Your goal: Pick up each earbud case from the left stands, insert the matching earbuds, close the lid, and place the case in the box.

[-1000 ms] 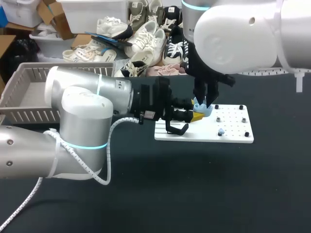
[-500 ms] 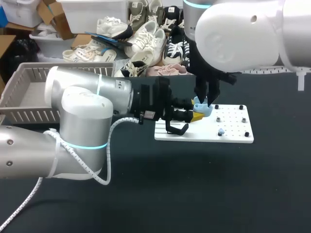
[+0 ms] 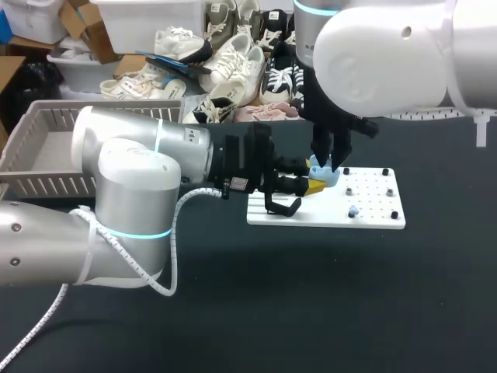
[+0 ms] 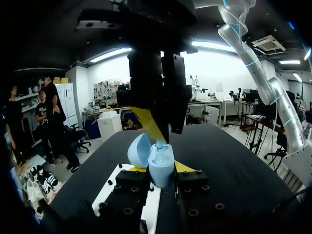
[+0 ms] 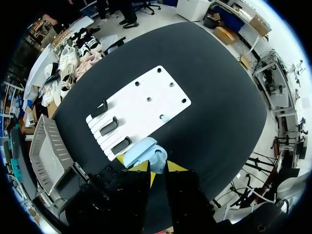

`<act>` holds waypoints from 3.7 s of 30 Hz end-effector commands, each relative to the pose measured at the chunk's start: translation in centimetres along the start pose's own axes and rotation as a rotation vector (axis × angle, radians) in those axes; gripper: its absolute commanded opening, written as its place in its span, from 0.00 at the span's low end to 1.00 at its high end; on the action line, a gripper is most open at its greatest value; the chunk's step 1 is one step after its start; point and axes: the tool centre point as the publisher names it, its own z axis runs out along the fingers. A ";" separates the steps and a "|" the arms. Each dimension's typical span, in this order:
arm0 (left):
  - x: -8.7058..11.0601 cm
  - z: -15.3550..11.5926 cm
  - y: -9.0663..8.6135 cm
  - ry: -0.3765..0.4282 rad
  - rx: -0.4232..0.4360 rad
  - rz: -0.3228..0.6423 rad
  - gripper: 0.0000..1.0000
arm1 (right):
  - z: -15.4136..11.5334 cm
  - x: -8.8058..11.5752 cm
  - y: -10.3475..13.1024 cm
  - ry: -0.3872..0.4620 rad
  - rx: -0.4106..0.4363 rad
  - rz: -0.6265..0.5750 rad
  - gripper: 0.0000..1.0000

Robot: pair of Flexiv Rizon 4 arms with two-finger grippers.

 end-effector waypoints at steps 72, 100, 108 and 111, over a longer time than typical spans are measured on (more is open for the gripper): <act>0.1 0.0 -0.1 -0.003 -0.005 0.001 0.00 | 3.9 0.1 -8.2 -0.094 -0.227 -0.147 0.33; 0.1 0.0 -0.1 -0.003 -0.005 0.001 0.00 | 11.6 -2.7 -7.2 -0.129 -0.339 -0.385 0.35; 0.1 0.0 -0.1 -0.003 -0.005 0.001 0.00 | 12.3 -3.3 -6.4 -0.131 -0.343 -0.416 0.35; 0.1 0.0 -0.1 -0.003 -0.005 0.001 0.00 | 12.6 -3.5 -6.1 -0.124 -0.343 -0.417 0.35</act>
